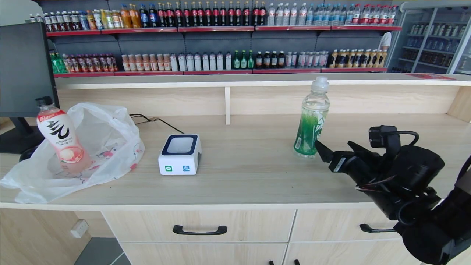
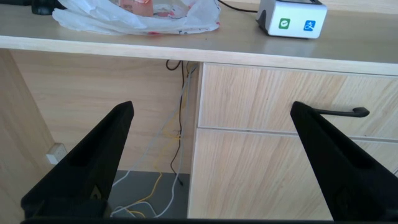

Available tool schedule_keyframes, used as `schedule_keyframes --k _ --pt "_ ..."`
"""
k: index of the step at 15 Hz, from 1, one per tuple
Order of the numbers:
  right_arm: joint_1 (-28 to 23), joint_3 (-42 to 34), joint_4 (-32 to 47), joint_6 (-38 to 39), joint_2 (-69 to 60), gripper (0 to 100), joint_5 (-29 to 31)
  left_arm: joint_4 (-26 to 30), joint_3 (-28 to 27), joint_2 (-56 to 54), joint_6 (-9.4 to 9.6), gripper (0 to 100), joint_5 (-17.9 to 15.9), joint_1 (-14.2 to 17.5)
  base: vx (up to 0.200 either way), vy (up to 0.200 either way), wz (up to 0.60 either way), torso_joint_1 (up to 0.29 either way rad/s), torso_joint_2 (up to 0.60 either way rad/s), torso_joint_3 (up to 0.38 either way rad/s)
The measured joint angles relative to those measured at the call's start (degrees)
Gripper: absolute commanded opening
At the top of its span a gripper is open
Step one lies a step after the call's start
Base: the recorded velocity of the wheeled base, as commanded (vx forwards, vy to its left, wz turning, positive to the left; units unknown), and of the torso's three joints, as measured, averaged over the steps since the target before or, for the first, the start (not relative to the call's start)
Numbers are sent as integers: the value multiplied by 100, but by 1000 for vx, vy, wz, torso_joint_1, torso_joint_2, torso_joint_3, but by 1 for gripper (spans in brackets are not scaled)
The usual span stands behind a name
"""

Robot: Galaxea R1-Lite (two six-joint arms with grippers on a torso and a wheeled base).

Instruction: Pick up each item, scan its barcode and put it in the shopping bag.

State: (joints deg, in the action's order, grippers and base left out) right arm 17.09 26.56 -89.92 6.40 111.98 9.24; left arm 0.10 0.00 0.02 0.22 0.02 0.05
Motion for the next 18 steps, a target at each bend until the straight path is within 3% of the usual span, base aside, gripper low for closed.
schedule_keyframes --k 6,10,15,18 --pt "1215 -630 -2 -105 -959 100 0 -2 0 0 -1 100 -2 5 0 0 0 0 0 0" --pt "1742 -492 -2 -55 -1143 100 -57 0 0 0 -4 100 -2 0 0 0 0 0 0 0" --pt "1342 -304 9 -336 -1086 100 -1153 0 0 0 -4 100 -2 0 0 0 0 0 0 0" --pt "961 268 699 -293 -992 100 -1065 0 0 0 -4 100 -2 5 0 0 0 0 0 0"
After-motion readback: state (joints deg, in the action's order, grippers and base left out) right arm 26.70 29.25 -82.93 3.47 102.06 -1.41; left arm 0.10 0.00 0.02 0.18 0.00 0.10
